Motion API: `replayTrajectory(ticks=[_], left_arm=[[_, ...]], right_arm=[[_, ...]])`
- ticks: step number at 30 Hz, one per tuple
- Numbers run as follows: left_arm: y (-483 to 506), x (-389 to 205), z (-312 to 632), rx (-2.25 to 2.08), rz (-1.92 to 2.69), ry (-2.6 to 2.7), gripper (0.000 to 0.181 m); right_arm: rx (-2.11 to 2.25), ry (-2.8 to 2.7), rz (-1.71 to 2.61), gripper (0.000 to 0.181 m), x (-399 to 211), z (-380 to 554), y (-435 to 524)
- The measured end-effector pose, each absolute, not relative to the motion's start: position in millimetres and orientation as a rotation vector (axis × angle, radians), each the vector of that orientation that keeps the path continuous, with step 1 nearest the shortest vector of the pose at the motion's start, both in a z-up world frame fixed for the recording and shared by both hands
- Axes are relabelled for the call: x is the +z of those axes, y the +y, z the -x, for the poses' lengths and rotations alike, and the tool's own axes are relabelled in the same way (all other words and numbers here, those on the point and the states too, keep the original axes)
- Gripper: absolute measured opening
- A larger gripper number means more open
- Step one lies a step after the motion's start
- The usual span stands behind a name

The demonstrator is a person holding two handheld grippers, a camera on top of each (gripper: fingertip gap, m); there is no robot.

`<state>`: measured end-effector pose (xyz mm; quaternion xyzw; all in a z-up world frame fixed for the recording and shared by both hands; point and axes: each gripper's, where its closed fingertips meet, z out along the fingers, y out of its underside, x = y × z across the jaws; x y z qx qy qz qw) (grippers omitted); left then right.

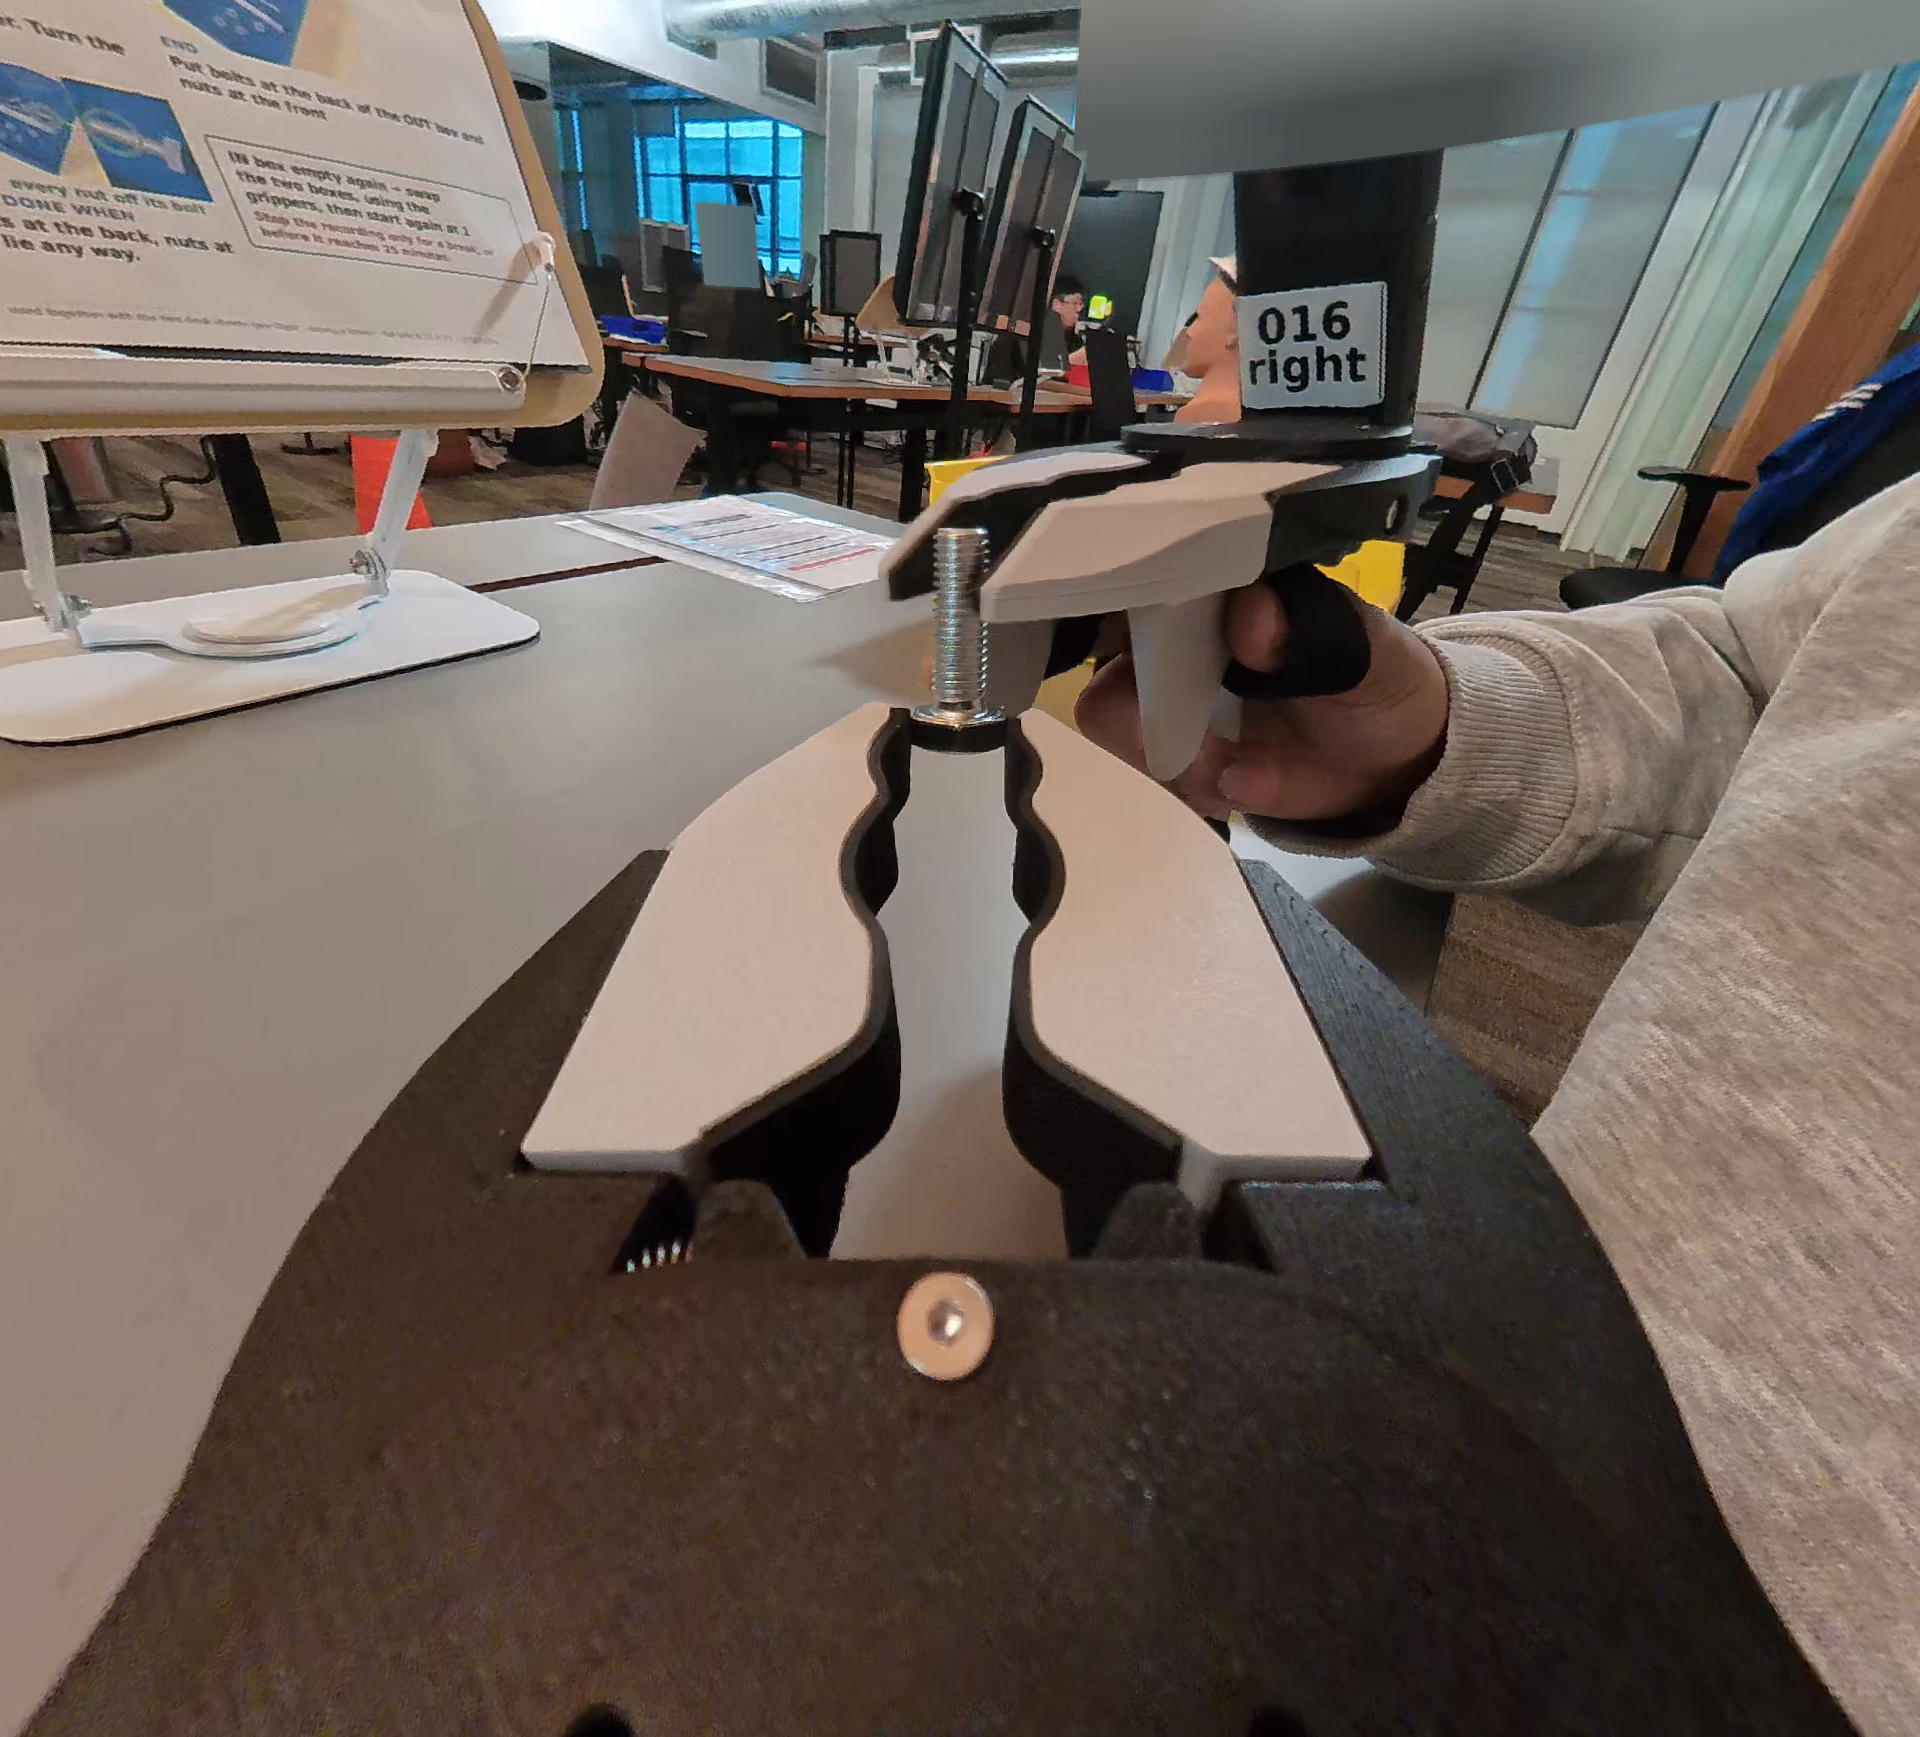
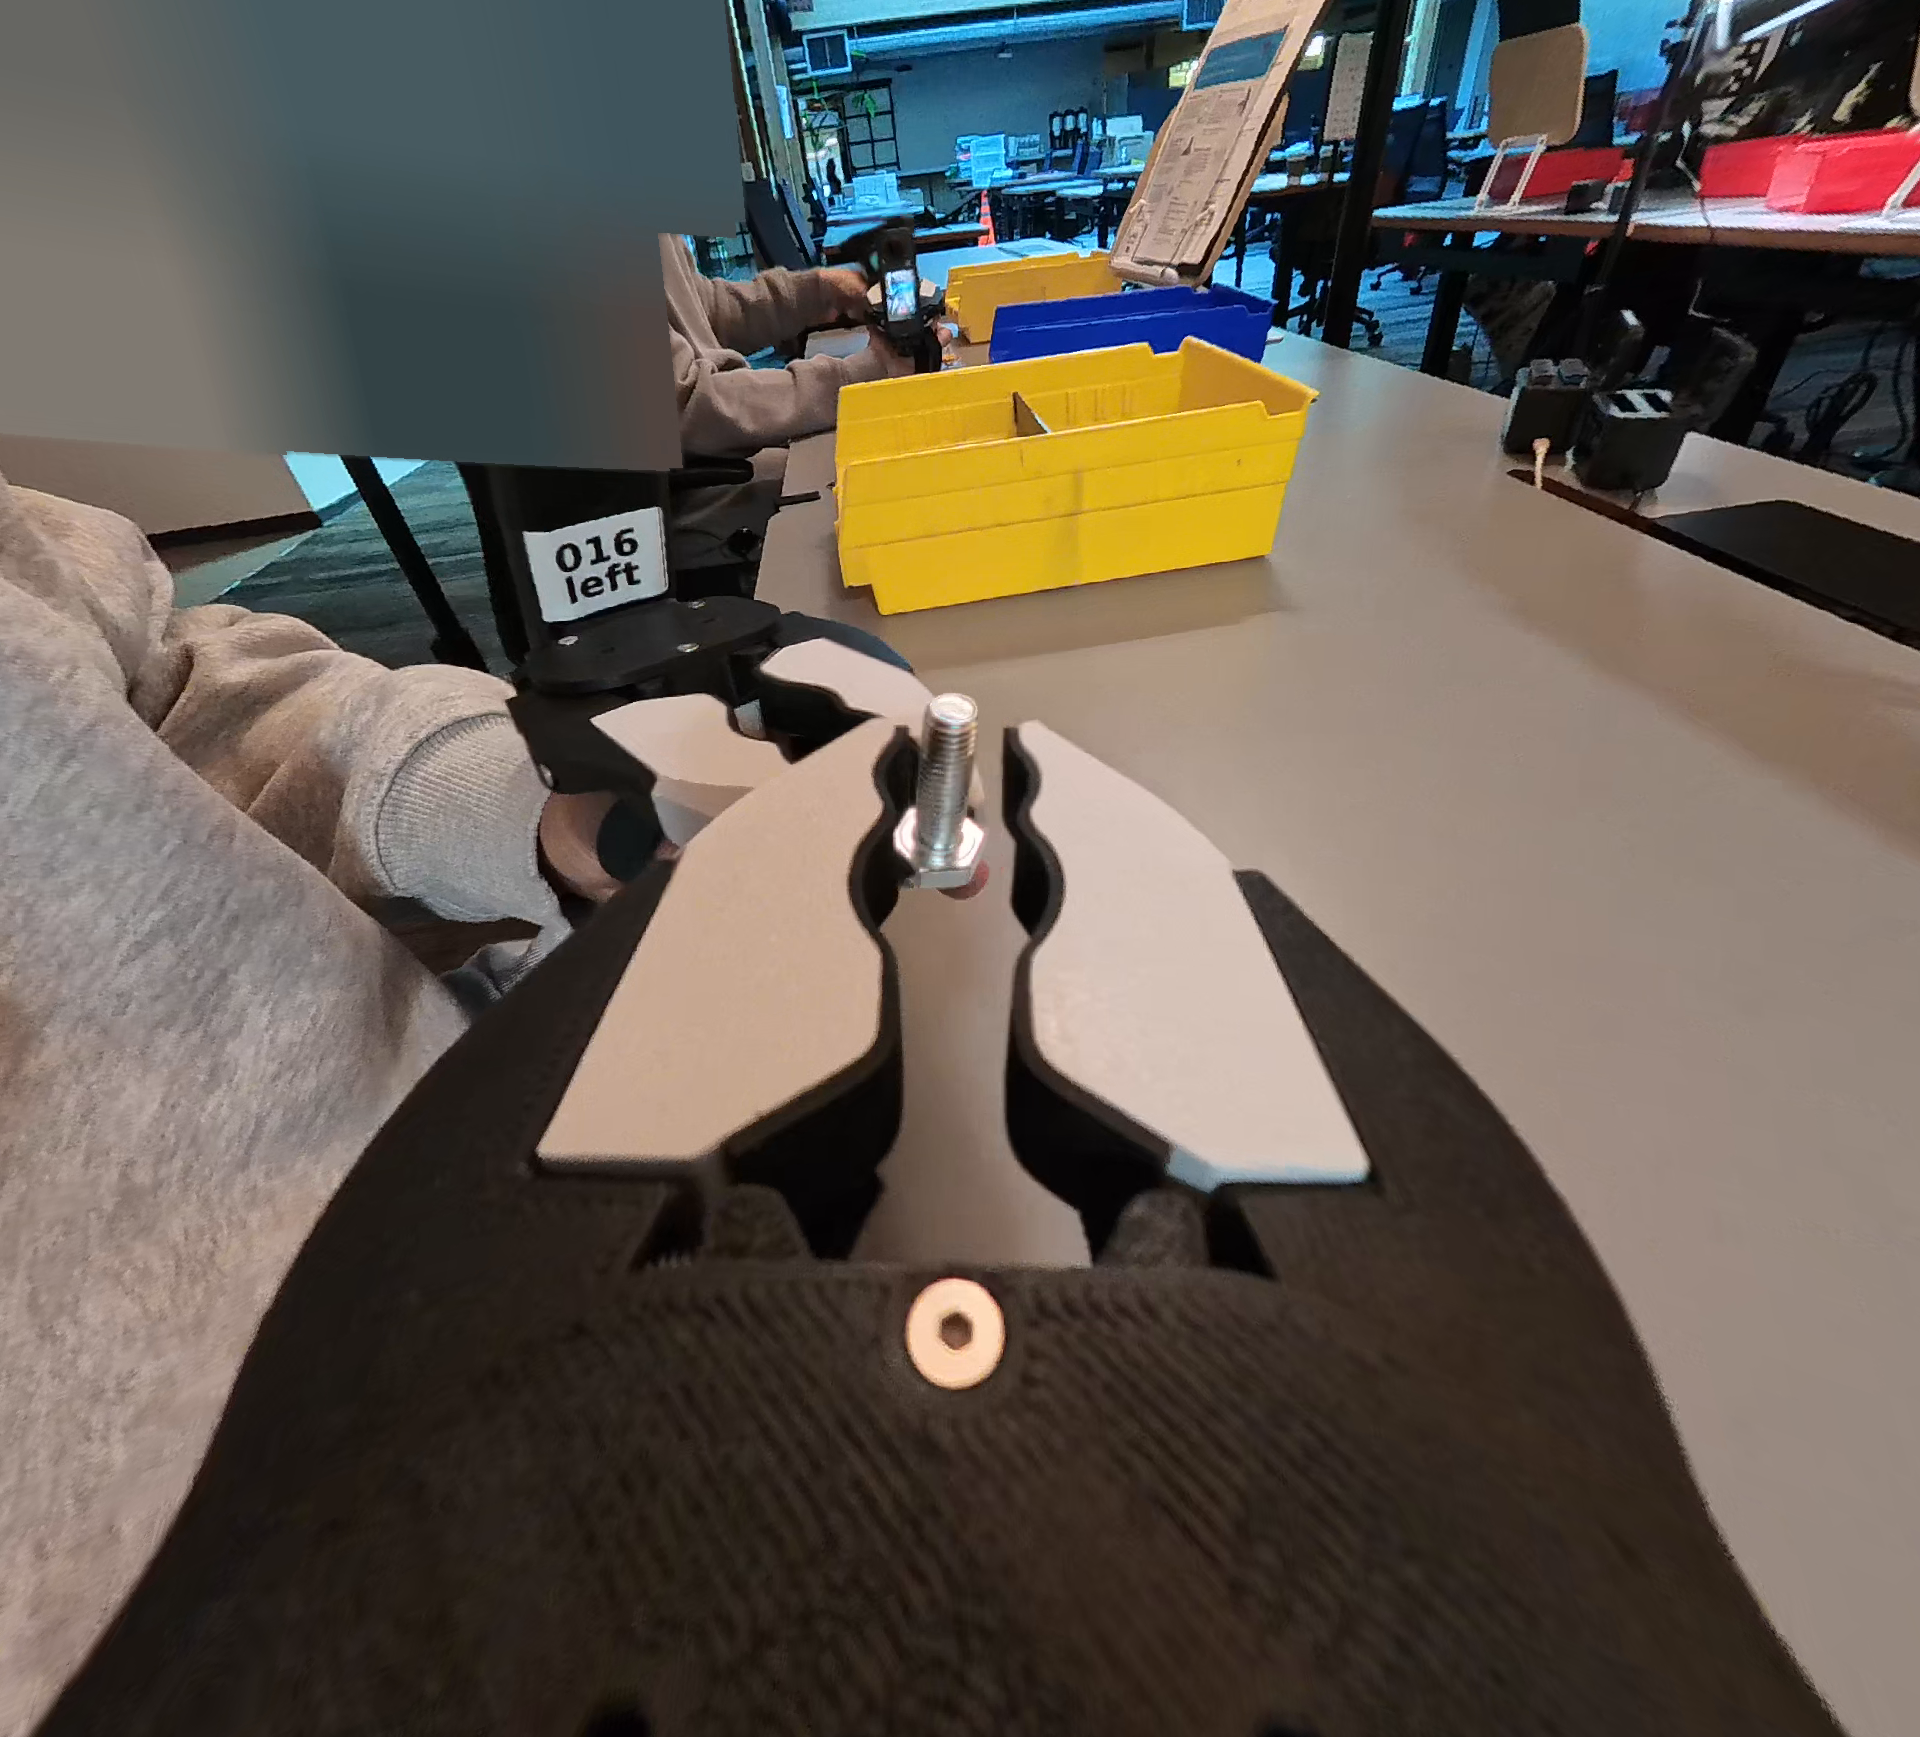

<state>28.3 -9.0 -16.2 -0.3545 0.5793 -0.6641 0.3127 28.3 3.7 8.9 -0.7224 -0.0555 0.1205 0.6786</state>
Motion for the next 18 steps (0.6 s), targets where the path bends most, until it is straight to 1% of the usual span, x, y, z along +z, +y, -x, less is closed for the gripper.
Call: replayTrajectory(ticks=[5,13,18], left_arm=[[-8.1,-15.6,-28.3,-1.764,0.944,1.52,0.019],[-11.8,-19.5,-28.1,-1.747,0.937,1.554,0.019],[-12.9,-20.1,-27.8,-1.748,0.936,1.56,0.019]], right_arm=[[0.283,-0.119,1.593,0.02,13.6,-28.9,1.8],[0.258,-0.15,1.646,0.011,3.9,-26.0,4.3],[0.306,-0.136,1.65,0.01,3.2,-25.1,3.8]])
